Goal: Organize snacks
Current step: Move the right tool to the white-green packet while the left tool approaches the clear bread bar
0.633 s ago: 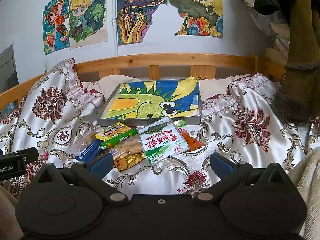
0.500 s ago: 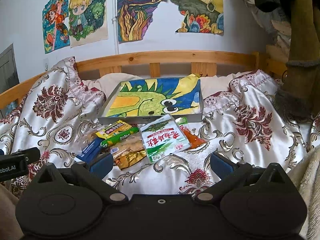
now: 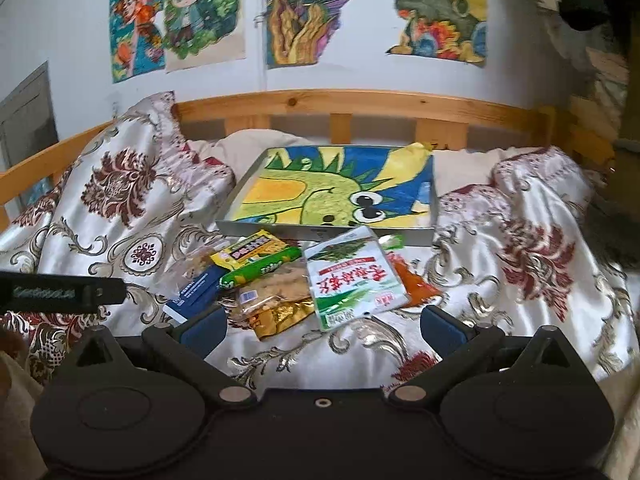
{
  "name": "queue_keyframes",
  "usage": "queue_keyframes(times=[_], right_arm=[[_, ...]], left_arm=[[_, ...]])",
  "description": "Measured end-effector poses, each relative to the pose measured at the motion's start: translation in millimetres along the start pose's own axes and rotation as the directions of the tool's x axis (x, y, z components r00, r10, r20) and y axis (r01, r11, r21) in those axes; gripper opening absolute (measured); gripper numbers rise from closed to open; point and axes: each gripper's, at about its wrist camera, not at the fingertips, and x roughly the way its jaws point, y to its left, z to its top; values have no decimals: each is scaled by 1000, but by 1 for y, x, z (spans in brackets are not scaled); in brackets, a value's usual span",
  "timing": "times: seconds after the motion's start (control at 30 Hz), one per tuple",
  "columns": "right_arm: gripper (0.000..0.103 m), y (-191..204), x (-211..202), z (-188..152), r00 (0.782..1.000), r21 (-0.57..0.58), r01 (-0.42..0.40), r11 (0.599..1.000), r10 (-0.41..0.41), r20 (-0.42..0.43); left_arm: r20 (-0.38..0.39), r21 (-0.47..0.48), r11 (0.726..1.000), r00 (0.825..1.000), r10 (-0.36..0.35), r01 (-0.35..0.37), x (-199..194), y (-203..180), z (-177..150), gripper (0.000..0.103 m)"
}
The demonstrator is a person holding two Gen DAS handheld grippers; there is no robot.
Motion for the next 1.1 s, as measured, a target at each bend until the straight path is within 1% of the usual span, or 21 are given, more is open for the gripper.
queue_keyframes(times=[0.2,0.33,0.57,0.63,0.7,0.8,0.87,1.03,1.1], right_arm=[[102,-1,25,18,999,-31,-26,999,25,-22],[102,-7,52,31,996,-22,-58,998,56,-68],[102,-6,102,45,989,-74,-98,992,89,-115],[102,-4,116,47,989,-105,-94,990,80,-127],[102,-3,130,48,988,-127,-89,988,72,-135],[102,-3,150,48,987,-127,-79,989,60,-151],[102,-4,162,47,986,-123,-70,990,50,-162],[102,-6,188,46,981,-129,-32,991,6,-192],[102,-6,194,45,980,-137,-12,991,-16,-200]], left_arm=[[-74,33,999,997,-7,9,39,4,22,102],[-107,61,998,994,-8,15,65,6,34,102],[-112,149,988,994,-12,29,111,5,53,102],[-125,158,987,992,-10,30,124,6,57,102],[-143,142,989,990,-17,38,136,10,61,102],[-156,122,991,987,-31,50,149,15,64,102],[-167,124,990,985,-45,67,157,15,65,102],[-194,184,975,977,-85,122,175,10,66,102],[-207,166,976,972,-108,143,181,11,67,102]])
